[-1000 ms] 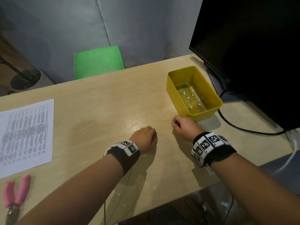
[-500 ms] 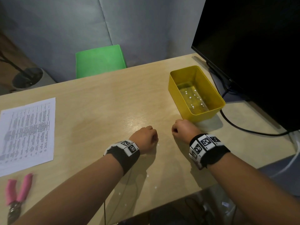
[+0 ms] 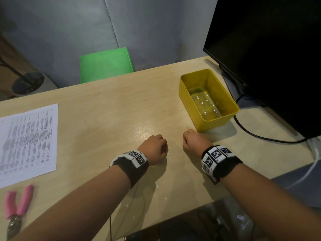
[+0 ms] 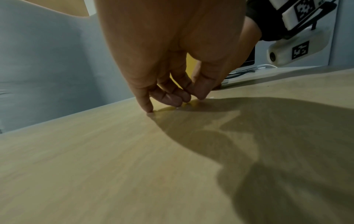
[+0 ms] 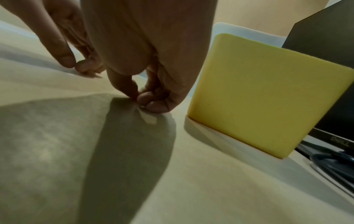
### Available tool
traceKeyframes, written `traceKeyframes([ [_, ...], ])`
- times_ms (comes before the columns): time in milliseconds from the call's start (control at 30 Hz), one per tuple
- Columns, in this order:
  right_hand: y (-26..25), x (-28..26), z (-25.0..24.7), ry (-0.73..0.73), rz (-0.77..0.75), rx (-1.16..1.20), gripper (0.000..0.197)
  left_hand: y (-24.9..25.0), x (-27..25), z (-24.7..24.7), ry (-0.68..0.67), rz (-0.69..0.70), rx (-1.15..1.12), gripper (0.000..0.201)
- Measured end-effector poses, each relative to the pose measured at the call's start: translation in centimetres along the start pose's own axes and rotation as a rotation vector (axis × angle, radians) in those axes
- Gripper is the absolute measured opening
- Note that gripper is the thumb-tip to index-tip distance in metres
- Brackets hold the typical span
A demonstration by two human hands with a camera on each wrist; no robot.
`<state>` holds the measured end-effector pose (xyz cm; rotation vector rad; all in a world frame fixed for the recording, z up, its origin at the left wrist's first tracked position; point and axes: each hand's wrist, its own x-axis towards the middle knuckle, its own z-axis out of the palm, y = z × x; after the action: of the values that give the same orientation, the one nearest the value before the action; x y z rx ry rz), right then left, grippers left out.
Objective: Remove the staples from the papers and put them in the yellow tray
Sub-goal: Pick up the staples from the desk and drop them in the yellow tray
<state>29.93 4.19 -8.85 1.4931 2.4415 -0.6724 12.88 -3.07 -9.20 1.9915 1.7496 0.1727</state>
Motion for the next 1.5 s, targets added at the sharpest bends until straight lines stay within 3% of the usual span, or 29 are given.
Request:
traceKeyframes([
  [200,0.6,-0.1,-0.5,-0.038,0.01,0.125,0.017,0.0,-0.3,-0.2,-0.005,-0.007,-0.025,0.018],
  [667,2.4,-2.1,-0.4,0.111,-0.03,0.213,0.01,1.4,0.5,-0.4,-0.086,-0.079,0.061,0.021],
  [933,1.7,-1.6,-0.1,0.158,-0.036,0.166,0.009,2.0,0.1,-0.9,-0.133,0.015,0.231,0.03],
  [1200,1.3,-1.2,-0.6,0.108,-0.05,0.11,0.017,1.9,-0.4,-0.9,-0.149,0.082,0.359,0.031],
  [1367,0.8,-0.9,-0.4,0.093,-0.065,0.024,0.024,1.9,0.0,-1.1,-0.151,0.088,0.347,0.03],
  [1500,0.6,-1.0,0.0,0.09,-0.051,-0.001,0.026,1.7,-0.3,-1.0,-0.079,0.056,0.253,0.029],
])
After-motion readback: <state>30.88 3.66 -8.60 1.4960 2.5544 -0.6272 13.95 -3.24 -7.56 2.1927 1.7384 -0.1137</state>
